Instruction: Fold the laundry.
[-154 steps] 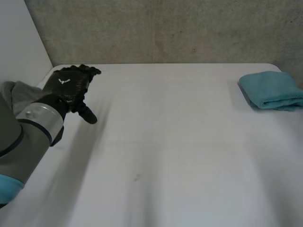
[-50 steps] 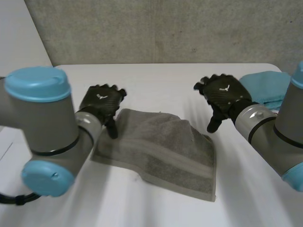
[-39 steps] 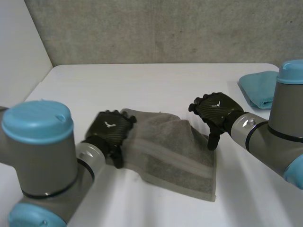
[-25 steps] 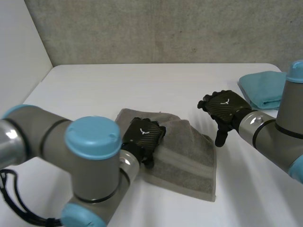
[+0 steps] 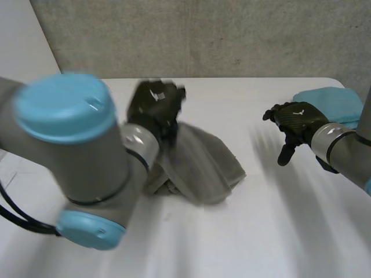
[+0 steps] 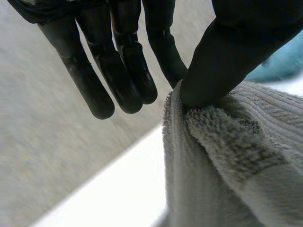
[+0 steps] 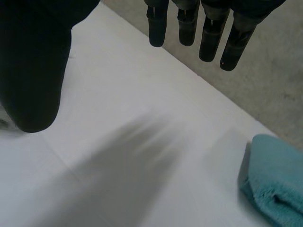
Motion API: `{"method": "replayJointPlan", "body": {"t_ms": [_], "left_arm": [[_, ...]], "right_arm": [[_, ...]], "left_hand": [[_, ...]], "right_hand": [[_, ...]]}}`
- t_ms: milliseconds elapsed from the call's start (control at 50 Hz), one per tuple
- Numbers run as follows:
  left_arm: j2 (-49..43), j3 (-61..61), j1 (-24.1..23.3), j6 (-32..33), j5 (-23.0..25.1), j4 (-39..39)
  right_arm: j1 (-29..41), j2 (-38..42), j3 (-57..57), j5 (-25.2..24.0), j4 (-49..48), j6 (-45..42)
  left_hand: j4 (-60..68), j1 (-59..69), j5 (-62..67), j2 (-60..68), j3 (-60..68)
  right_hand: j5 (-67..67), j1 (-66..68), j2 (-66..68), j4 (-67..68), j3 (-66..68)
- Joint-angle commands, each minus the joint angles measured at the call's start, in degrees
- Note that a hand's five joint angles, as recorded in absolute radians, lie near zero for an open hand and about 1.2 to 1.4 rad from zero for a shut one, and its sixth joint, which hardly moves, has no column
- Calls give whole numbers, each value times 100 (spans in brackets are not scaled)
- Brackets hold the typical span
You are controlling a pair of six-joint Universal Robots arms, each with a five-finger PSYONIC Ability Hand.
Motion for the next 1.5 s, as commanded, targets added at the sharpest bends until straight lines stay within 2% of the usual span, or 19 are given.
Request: {"method": "replayJointPlan", "body": {"t_ms": [20,100,280,480,560,580,600,640,780,880,960,1020,1100,1260,1320,1340,1400,1440,1500], "left_arm": [[590,263,217,7,44,-173],[599,378,226,16,44,-296],[608,431,331,7,44,-349],[617,519,296,-55,17,-349],[626,492,296,-90,9,-349],[634,484,296,-99,9,-358],[652,475,305,-107,9,-366],[705,440,323,-116,9,-384],[828,255,665,-125,9,-446],[854,123,972,-125,17,-454],[793,-35,1192,-116,26,-446],[679,-237,1412,-125,52,-428],[152,-343,1746,-134,61,-393],[-1104,219,1957,-134,44,-367],[-1447,552,2071,-142,44,-367],[-1501,615,2089,-134,44,-367],[-1598,834,2124,-107,9,-393],[-1598,879,2133,-90,-9,-419],[-1554,739,2072,-99,-27,-437]], "right_arm": [[-115,273,-211,-520,397,857],[-36,518,-150,-924,520,1435],[377,888,184,-1232,371,3009],[1124,1292,264,-960,-657,3880],[1230,1380,150,-933,-921,4188],[1230,1398,80,-925,-939,4249],[1213,1380,70,-907,-948,4250],[1195,1293,79,-846,-965,4232],[765,47,131,-415,-1071,3540],[220,-1017,176,-248,-984,1313],[324,-1299,114,-161,-765,-52],[552,-1449,35,-11,-597,-346],[1264,-1222,-202,261,-473,-478],[2389,306,-729,753,-394,-1164],[2794,974,-1036,868,-403,-1191],[2847,1124,-1133,894,-403,-1182],[2970,1555,-1494,1008,-385,-1164],[2970,1574,-1599,1166,-368,-1068],[2970,1372,-1609,1281,-333,-822]], "left_hand": [[1148,1536,1467,1166,1200],[1148,1536,1467,1166,1200],[1148,1536,1467,1166,1200],[1148,1536,1467,1166,1200],[1148,1536,1467,1166,1200],[1148,1536,1467,1166,1200],[1148,1536,1467,1166,1200],[1148,1536,1467,1166,1200],[1148,1536,1467,1166,1200],[1148,1536,1467,1166,1200],[1148,1536,1467,1166,1200],[1148,1536,1467,1166,1200],[1148,1536,1467,1166,1200],[1148,1536,1467,1166,1200],[900,1288,1220,918,952],[149,536,468,166,200],[-3443,-3055,-3123,-3425,-3391],[-3811,-3423,-3492,-3793,-3759],[-4316,-3928,-3996,-4298,-4264]], "right_hand": [[-390,-154,-242,-325,-216],[-390,-154,-242,-325,-216],[-390,-154,-242,-325,-216],[-390,-154,-242,-325,-216],[3814,4051,3962,3880,3988],[5672,5908,5820,5737,5846],[6601,6837,6749,6666,6774],[6610,6846,6758,6675,6784],[6610,6846,6758,6675,6784],[6610,6846,6758,6675,6784],[6610,6846,6758,6675,6784],[6610,6846,6758,6675,6784],[6610,6846,6758,6675,6784],[6610,6846,6758,6675,6784],[5744,5980,5892,5809,5918],[5442,5678,5590,5507,5615],[2086,2322,2234,2151,2259],[-390,-154,-242,-325,-216],[-390,-154,-242,-325,-216]]}}
